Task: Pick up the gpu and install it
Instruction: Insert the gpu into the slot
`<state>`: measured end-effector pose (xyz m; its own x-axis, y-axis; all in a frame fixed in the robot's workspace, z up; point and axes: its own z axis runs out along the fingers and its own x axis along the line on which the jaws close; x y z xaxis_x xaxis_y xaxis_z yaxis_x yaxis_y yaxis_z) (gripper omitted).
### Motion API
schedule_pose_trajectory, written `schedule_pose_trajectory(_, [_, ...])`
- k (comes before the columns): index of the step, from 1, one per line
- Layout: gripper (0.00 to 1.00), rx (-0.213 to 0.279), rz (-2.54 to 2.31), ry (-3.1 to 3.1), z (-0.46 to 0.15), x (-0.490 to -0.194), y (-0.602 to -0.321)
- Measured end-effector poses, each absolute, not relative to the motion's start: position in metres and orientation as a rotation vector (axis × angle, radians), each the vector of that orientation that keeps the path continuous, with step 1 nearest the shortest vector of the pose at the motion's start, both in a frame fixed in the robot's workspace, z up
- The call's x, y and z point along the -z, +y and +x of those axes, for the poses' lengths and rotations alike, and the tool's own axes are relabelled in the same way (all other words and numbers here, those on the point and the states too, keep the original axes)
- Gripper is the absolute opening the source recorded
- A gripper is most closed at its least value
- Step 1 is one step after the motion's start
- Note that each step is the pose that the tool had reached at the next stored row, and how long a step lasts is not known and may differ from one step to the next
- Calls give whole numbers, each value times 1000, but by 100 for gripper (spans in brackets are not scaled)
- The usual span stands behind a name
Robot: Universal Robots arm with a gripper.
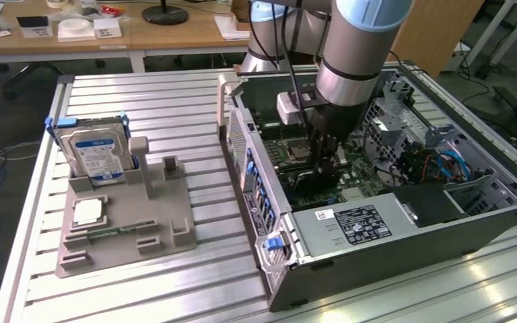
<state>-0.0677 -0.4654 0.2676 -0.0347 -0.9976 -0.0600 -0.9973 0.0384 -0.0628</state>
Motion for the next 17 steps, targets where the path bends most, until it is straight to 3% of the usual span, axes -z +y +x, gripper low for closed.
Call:
schedule_pose_trajectory(4, [35,13,-2117,2195,-68,-274,-465])
schedule_pose_trajectory(6, [27,13,-2117,2195,-68,-274,-465])
schedule_pose_trajectory(8, [27,13,-2117,2195,-68,-274,-465])
schedule_pose_trajectory(10, [15,13,-2117,2195,-68,-274,-465])
schedule_pose_trajectory(12, [10,13,-2117,2195,-68,-274,-465])
schedule_pose_trajectory(17, [10,13,-2117,2195,-68,-274,-465])
